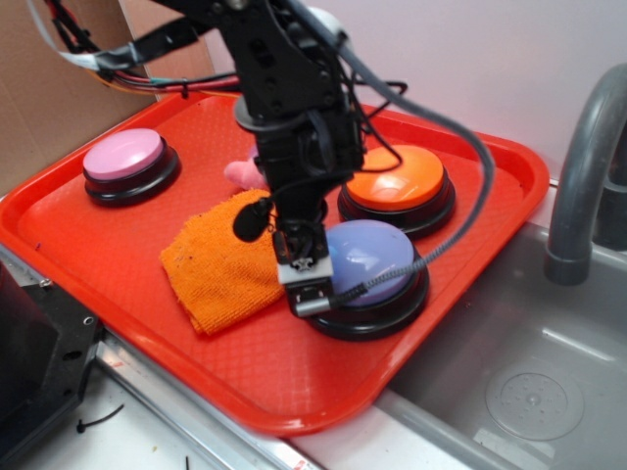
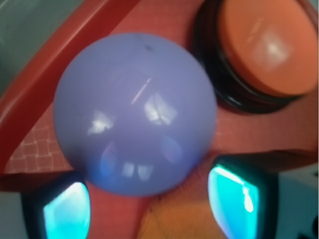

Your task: Push the purple button.

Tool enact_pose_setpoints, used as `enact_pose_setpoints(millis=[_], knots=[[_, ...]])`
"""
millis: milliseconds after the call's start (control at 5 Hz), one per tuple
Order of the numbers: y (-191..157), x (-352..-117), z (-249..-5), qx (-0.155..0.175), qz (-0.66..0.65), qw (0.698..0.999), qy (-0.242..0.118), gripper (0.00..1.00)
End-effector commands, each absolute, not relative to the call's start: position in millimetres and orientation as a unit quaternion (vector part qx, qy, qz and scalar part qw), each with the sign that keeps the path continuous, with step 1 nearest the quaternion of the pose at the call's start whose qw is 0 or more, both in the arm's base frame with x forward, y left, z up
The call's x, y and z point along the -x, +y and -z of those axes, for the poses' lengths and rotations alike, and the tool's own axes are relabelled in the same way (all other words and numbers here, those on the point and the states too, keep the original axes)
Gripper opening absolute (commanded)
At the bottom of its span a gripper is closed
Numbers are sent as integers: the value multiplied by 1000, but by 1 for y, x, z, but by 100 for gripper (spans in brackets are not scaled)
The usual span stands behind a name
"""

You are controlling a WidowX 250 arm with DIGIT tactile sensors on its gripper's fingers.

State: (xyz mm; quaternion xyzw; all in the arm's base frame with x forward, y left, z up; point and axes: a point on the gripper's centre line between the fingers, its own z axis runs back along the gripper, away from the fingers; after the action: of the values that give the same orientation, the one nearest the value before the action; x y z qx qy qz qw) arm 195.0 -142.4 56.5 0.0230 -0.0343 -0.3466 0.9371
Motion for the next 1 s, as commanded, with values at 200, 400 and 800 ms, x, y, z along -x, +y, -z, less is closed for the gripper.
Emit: enact_pose_setpoints(millis=[200, 400, 800], knots=[[-163, -198, -51, -27, 365, 930, -17, 100], [-155, -194, -71, -37, 354, 934, -16, 100], [-136, -182, -117, -53, 329, 942, -29, 100]])
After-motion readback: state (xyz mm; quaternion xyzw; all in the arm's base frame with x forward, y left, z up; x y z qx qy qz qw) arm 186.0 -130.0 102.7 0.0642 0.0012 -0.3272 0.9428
